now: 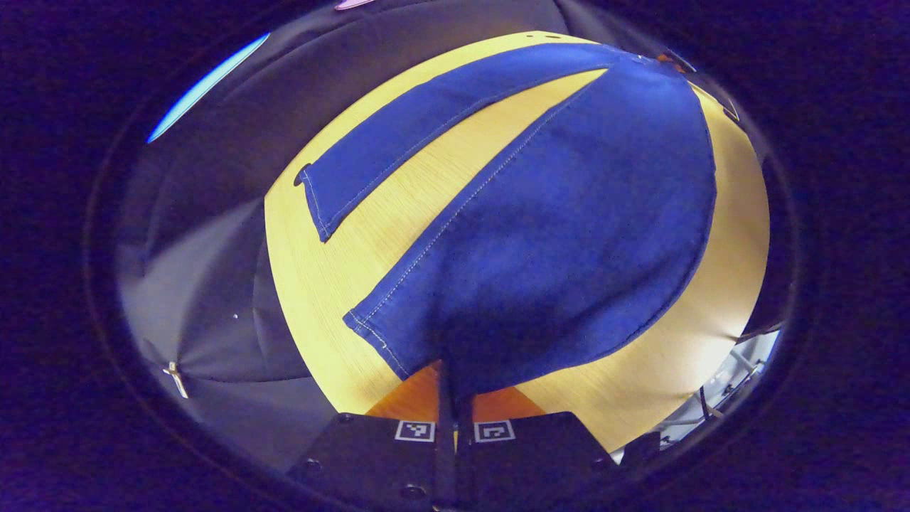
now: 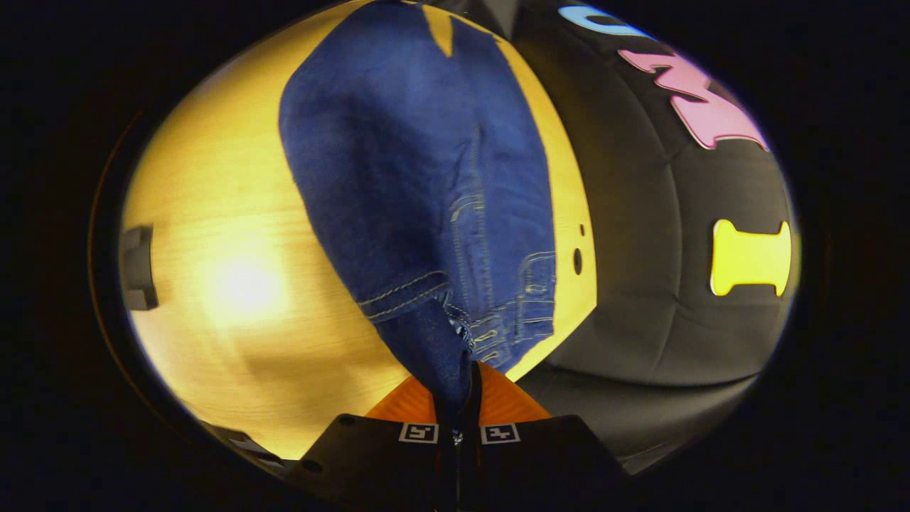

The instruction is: Grasp the waist and the cuffs of the jeans and fold them to make the two legs overlap; first hold the waist and fold one-third of the jeans toward the cuffs, then hold the cuffs and fold the remaining one-third in the same direction to finish folding.

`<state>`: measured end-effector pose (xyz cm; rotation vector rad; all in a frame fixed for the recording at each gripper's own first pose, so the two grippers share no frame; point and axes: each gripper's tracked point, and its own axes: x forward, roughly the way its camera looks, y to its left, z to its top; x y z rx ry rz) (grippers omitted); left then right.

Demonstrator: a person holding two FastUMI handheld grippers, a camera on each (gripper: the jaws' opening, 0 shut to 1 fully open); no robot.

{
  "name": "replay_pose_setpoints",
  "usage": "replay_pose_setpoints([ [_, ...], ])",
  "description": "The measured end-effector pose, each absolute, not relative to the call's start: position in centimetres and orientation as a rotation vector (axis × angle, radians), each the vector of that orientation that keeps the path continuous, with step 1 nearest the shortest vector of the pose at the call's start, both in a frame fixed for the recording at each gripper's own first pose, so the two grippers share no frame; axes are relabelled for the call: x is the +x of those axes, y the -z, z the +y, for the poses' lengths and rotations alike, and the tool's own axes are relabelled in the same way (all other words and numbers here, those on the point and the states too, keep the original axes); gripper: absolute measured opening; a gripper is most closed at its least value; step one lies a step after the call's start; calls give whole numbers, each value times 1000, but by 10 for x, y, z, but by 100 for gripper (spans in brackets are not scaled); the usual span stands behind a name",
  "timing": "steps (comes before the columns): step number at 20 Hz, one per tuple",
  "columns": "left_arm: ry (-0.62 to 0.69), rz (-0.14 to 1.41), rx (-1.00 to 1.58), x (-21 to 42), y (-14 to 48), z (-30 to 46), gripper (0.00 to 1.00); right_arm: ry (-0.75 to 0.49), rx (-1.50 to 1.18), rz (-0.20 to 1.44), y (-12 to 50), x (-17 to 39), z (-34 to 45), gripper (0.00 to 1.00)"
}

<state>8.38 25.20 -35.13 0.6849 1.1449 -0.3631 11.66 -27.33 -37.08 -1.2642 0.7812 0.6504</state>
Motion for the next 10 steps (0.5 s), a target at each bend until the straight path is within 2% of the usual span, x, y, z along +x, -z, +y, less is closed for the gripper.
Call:
replay_pose_setpoints([
  [2, 370, 1139, 621, 98, 338, 250, 6, -621, -1231, 753, 343, 144, -264, 7],
  [4, 303, 1124, 526, 120, 323, 249, 6, -581, -1177, 728, 312, 172, -255, 7],
  [10, 114, 1040, 143, 214, 281, 227, 6, -387, -829, 857, 294, 254, -261, 6],
])
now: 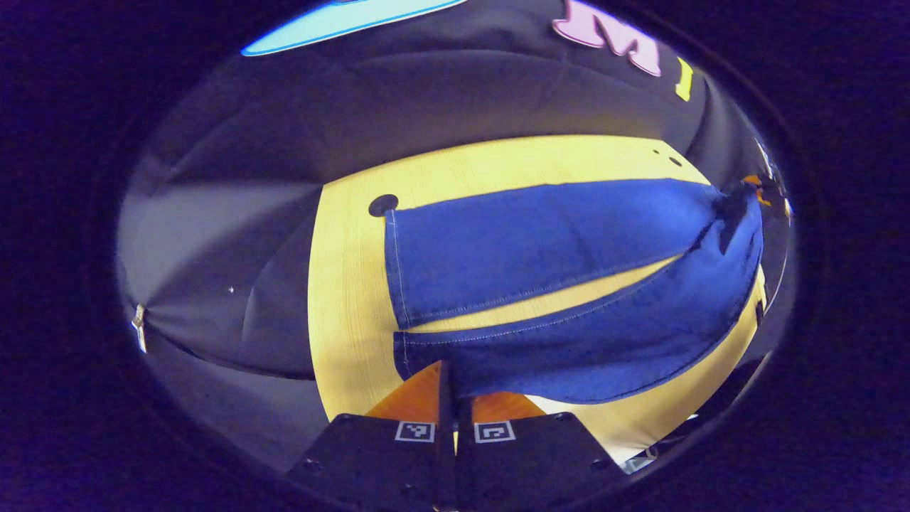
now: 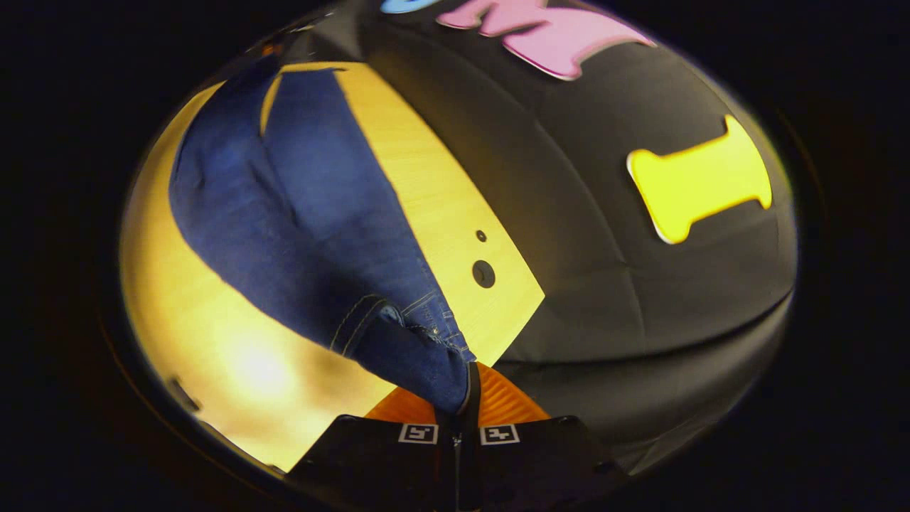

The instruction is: Grasp the waist and the cuffs of the jeans and fold them to make the two legs overlap; first hold the waist and fold one-third of the jeans toward the cuffs, then hold the cuffs and fold the remaining one-third in the same direction to finish folding.

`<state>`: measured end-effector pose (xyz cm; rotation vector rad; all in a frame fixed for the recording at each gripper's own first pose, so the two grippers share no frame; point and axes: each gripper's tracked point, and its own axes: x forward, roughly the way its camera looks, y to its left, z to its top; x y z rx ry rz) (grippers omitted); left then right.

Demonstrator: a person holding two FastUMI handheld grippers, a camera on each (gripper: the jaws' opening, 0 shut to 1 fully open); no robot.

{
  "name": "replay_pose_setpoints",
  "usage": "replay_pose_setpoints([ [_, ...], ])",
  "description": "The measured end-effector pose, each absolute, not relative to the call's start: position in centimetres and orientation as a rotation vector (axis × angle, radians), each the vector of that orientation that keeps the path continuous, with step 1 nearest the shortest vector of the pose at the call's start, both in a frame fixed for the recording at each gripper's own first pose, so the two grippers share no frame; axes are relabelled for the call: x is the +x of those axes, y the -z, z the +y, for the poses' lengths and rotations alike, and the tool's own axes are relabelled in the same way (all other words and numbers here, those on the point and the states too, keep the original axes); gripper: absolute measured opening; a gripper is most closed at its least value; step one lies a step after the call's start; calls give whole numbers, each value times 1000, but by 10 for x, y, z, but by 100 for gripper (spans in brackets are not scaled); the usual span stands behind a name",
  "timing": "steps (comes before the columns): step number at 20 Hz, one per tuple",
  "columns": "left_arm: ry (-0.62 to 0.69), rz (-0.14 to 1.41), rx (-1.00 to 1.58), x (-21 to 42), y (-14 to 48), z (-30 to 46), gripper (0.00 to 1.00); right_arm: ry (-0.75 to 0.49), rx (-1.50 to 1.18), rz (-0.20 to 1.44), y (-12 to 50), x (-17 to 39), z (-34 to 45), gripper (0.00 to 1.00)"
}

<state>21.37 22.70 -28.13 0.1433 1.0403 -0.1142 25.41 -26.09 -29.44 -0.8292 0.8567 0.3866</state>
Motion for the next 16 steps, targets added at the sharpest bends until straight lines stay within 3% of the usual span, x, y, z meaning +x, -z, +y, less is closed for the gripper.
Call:
replay_pose_setpoints([
  [2, 83, 1036, 19, 244, 268, 223, 6, -296, -727, 901, 297, 282, -268, 6],
  [8, -21, 1063, -137, 327, 324, 235, 6, -70, -372, 1007, 297, 344, -268, 7],
  [12, -58, 1043, -109, 344, 337, 245, 11, -5, -173, 1035, 288, 363, -251, 10],
  [13, -60, 1032, -92, 348, 339, 245, 17, 10, -133, 1049, 277, 362, -249, 18],
  [14, -62, 1003, -75, 350, 332, 247, 18, 24, -89, 1043, 269, 366, -244, 32],
  [16, -74, 898, -54, 362, 311, 252, 55, 57, -46, 981, 242, 374, -248, 61],
])
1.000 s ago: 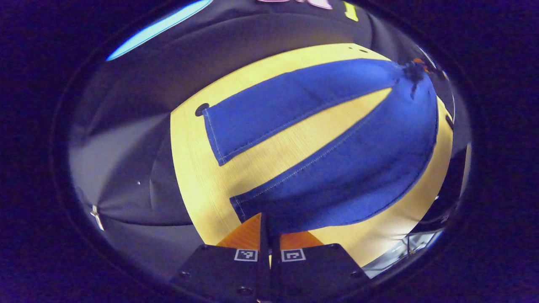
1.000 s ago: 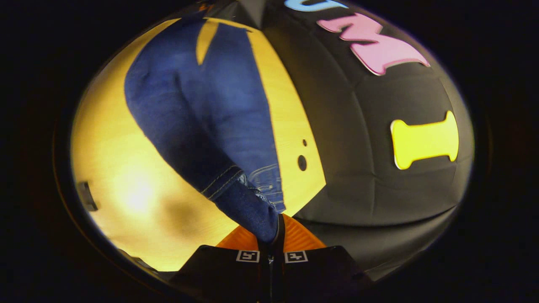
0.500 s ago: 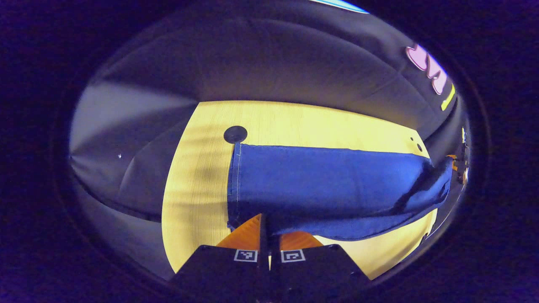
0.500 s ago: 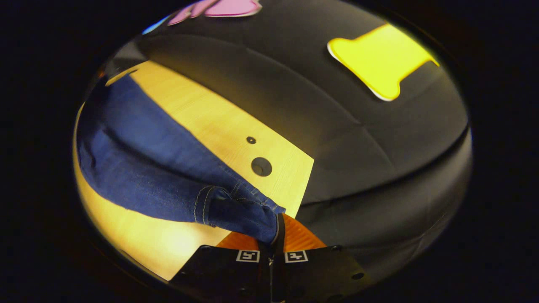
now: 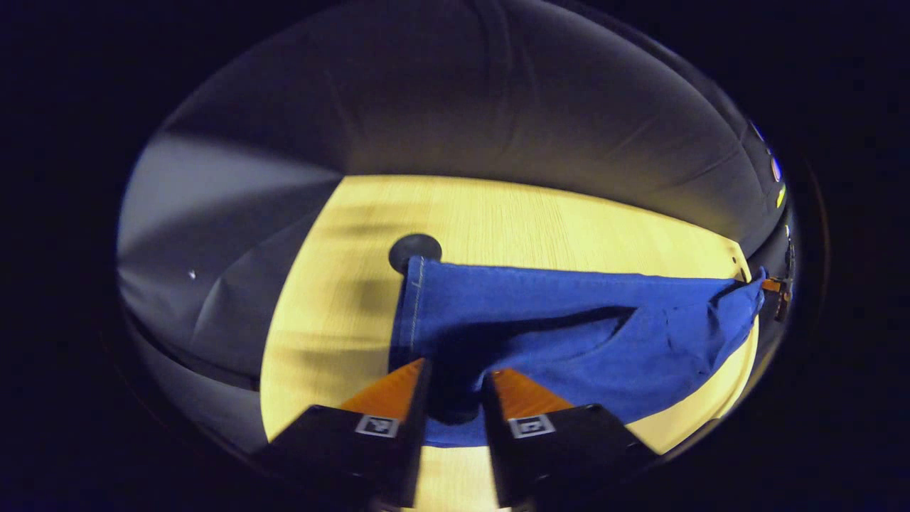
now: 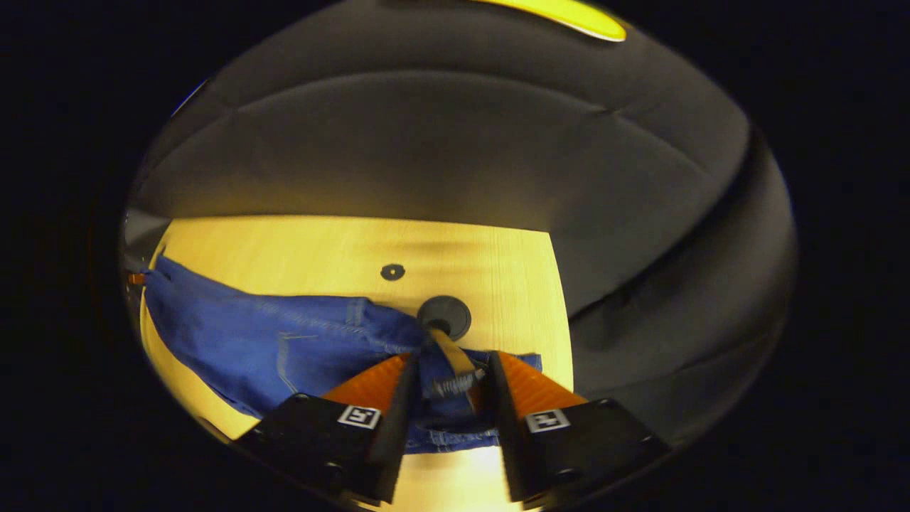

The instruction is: Grasp the waist and the cuffs of the jeans and fold them to make the two legs overlap; first hold the waist and fold one-third of the jeans toward the cuffs, then hold the cuffs and fold the remaining one-third in the same direction to finish folding.

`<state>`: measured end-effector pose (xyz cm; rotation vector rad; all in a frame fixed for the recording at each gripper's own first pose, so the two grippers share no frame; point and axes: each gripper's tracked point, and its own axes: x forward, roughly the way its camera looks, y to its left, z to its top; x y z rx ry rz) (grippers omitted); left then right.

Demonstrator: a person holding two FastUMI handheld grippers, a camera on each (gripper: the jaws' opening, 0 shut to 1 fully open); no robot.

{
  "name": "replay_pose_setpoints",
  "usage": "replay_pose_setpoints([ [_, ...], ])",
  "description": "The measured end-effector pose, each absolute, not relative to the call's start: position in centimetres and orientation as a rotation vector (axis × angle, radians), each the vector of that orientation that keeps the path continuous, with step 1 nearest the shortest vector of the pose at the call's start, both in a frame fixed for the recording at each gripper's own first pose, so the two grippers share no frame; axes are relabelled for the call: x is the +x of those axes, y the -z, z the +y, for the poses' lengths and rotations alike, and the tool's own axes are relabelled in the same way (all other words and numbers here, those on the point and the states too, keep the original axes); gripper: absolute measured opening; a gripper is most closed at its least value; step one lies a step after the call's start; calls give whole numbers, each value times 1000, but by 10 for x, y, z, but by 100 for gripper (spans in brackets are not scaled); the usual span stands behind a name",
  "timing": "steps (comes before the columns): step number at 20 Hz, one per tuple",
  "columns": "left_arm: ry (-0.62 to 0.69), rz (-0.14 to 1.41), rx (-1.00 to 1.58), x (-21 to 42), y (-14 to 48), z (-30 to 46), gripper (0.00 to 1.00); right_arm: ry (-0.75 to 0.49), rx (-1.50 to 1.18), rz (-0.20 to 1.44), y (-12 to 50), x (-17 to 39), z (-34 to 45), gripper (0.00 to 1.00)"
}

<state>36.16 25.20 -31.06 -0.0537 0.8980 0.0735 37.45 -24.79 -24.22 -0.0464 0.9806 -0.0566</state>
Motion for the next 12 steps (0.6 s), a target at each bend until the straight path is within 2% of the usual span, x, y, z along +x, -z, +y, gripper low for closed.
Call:
replay_pose_setpoints([
  [2, -89, 747, -51, 365, 274, 251, 92, 99, -30, 877, 219, 372, -253, 98],
  [3, -93, 678, -48, 367, 263, 249, 98, 114, -34, 821, 206, 368, -252, 100],
  [7, -159, 459, -17, 341, 213, 237, 97, 236, 7, 655, 179, 329, -255, 98],
  [10, -148, 397, -48, 319, 200, 209, 97, 351, 160, 627, 205, 306, -269, 98],
  [12, -130, 388, -89, 302, 195, 186, 97, 405, 258, 675, 238, 296, -278, 97],
])
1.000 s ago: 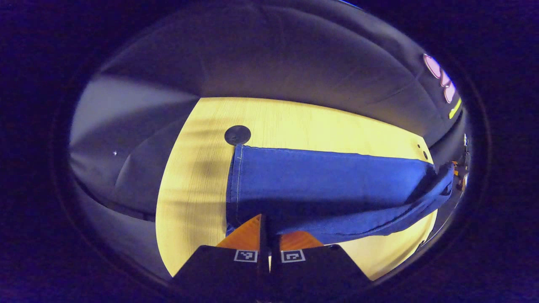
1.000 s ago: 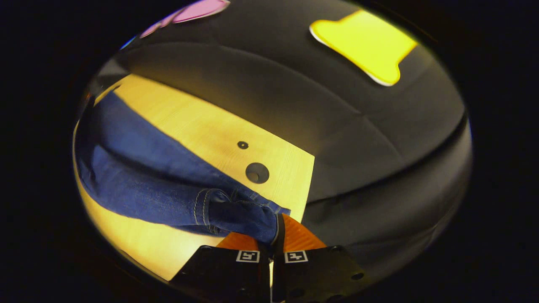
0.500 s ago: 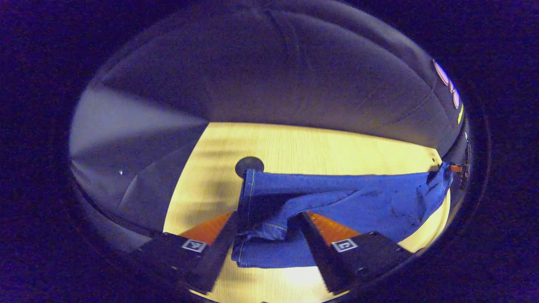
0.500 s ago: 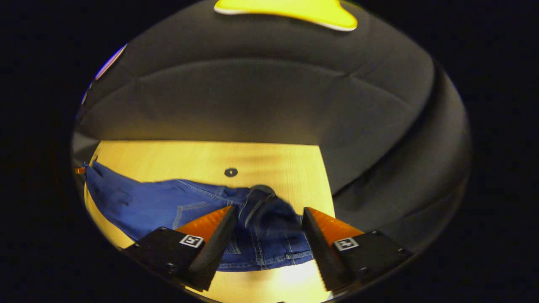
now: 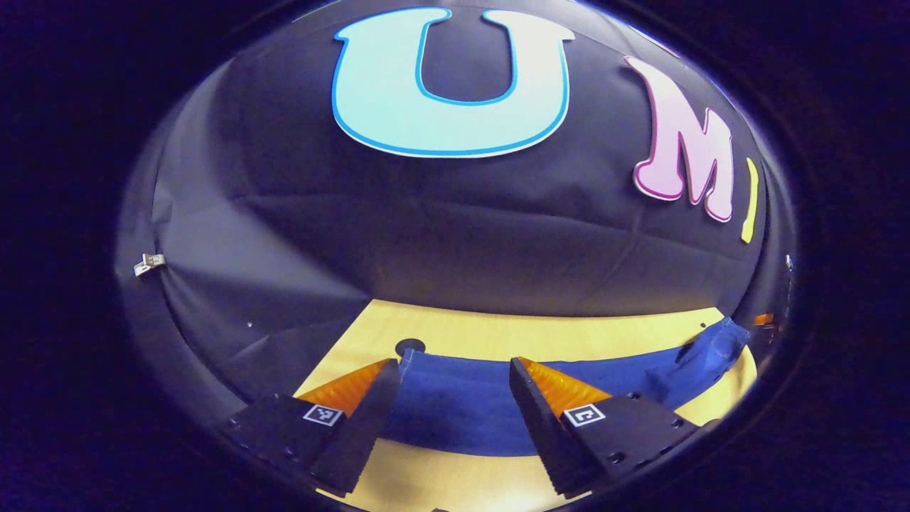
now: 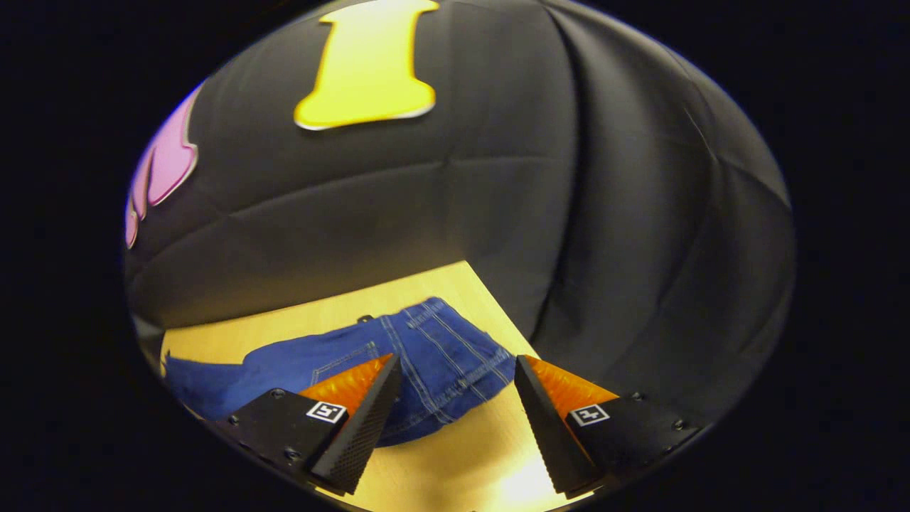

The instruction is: Grasp the waist and the cuffs of the jeans and fold them to make the two legs overlap; first hold the waist and fold one-third of the jeans toward the cuffs, then hold the cuffs and fold the remaining one-third in the same direction to finish folding.

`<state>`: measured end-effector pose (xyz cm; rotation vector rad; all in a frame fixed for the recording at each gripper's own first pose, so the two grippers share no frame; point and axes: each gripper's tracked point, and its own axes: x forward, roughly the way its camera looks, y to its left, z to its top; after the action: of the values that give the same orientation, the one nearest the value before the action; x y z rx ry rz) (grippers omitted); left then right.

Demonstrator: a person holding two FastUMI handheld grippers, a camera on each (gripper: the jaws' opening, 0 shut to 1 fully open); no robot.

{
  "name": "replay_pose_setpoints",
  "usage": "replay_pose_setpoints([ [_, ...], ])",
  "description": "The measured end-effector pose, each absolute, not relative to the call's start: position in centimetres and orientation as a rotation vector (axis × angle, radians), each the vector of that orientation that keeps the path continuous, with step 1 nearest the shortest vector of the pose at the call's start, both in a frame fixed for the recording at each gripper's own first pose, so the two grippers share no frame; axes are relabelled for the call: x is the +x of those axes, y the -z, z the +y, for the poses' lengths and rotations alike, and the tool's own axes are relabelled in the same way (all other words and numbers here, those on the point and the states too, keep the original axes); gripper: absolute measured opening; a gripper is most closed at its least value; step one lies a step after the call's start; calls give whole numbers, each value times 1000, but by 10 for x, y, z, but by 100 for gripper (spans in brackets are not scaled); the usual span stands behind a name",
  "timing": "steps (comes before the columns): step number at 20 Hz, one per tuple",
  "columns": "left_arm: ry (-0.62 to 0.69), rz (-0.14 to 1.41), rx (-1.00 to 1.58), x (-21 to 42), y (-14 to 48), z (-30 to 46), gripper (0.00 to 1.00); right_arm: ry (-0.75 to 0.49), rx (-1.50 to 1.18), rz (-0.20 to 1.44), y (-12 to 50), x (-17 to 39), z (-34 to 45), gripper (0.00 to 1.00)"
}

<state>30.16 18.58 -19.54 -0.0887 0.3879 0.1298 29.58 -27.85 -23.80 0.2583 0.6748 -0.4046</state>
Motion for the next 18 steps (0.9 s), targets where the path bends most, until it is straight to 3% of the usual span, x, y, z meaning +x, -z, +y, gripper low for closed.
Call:
replay_pose_setpoints([
  [4, -31, 403, -203, 279, 201, 118, 97, 461, 337, 676, 268, 302, -305, 99],
  [11, 22, 417, -161, 289, 205, 75, 97, 466, 505, 632, 291, 318, -315, 100],
  [13, 59, 419, -160, 289, 204, 57, 97, 442, 541, 623, 290, 321, -312, 90],
  [16, 99, 422, -164, 289, 209, 37, 97, 413, 567, 617, 296, 327, -303, 42],
  [18, 129, 440, -168, 289, 217, 22, 97, 375, 508, 579, 298, 334, -301, 24],
])
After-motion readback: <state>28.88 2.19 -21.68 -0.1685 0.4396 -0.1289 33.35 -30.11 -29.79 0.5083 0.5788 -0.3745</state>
